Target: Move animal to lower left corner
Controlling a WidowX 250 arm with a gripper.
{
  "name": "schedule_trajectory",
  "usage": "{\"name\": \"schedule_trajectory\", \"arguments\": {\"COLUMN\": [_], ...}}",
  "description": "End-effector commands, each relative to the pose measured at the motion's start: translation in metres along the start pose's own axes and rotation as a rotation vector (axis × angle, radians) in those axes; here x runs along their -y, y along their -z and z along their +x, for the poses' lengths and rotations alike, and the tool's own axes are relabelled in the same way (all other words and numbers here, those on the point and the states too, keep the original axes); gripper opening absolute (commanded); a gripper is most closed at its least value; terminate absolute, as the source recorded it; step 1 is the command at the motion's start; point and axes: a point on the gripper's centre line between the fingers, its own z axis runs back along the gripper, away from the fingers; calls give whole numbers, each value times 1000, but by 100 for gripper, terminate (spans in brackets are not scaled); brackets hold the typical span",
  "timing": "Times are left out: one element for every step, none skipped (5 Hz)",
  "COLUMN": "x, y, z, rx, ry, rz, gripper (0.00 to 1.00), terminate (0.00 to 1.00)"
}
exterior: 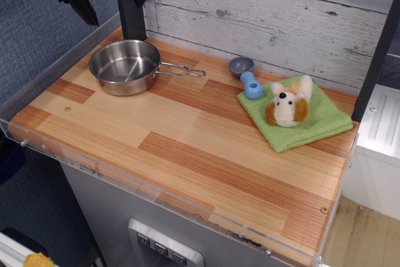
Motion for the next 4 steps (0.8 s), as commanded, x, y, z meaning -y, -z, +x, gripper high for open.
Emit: {"name": "schedule_trajectory", "arguments": {"x": [0, 41, 77, 106], "y": [0, -4, -12, -16], "z": [0, -15, -29, -50], "rx": [0, -6, 16, 15], "ry": [0, 96, 168, 254], "rz": [0, -18, -40, -65], "gripper": [100, 100, 100, 100], "terminate": [0, 0, 0, 0]}}
